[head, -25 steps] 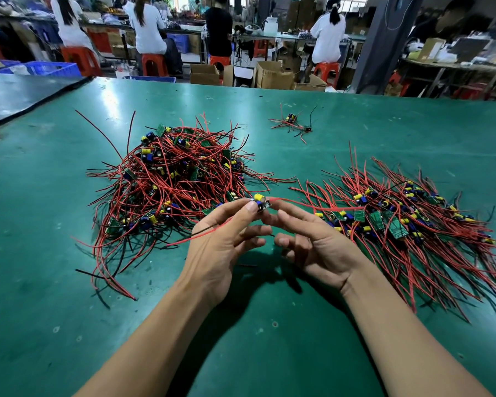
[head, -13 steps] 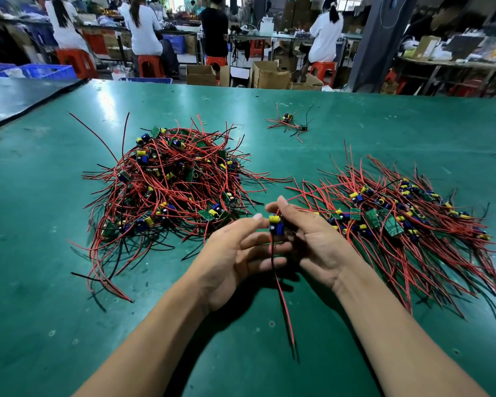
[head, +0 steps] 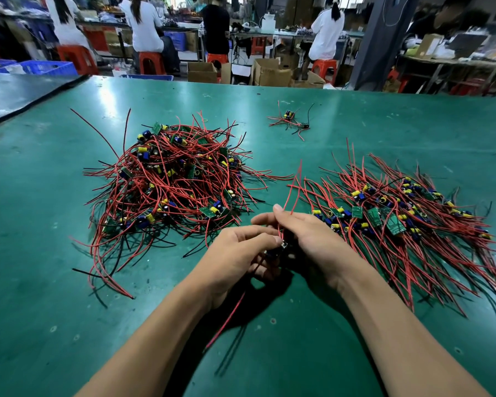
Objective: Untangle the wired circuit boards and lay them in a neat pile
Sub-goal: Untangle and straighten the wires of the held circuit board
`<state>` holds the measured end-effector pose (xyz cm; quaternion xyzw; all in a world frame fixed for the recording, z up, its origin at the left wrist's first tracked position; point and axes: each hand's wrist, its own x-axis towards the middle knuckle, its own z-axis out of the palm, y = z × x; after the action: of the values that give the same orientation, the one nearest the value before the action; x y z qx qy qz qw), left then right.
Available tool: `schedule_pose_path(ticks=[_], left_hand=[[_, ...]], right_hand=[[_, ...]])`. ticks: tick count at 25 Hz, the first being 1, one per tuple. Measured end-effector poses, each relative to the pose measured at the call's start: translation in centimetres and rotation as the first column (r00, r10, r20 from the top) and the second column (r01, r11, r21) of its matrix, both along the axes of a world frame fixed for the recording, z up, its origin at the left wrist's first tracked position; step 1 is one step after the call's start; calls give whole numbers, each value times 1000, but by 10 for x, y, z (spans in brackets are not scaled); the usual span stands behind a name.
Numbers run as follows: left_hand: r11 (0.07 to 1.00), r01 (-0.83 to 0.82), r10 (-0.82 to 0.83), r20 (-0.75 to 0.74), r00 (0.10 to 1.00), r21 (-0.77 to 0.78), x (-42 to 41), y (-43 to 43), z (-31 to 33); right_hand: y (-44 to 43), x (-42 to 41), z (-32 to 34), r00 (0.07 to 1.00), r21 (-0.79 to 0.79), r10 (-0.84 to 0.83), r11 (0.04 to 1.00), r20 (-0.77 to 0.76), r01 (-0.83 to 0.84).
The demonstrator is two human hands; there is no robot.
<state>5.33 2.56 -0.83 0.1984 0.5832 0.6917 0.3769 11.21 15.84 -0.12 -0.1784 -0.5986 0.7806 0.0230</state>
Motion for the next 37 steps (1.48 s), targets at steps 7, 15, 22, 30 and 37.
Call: schedule_pose_path(ticks=[7,15,22,30,37], left_hand=[[996,-45,35,133,990,73,-3,-2,3],[992,9,-38,233,972,124,-7,-4,6],[993,-65,44,198,979,100,-2,-2,3],[999,-38,38,20,999,7,-4,-6,-2],[996,83,-87,-97,991,-43,2,-5,-2]], right_hand=[[7,2,1,997,-79,10,997,-81,-16],[12,2,-2,993,-127,-22,992,-120,7],[2,-1,-9,996,-77,-15,997,-92,8],[-3,6,-4,988,66,147,987,-48,-144],[7,-1,-11,997,246,-80,966,-10,80]])
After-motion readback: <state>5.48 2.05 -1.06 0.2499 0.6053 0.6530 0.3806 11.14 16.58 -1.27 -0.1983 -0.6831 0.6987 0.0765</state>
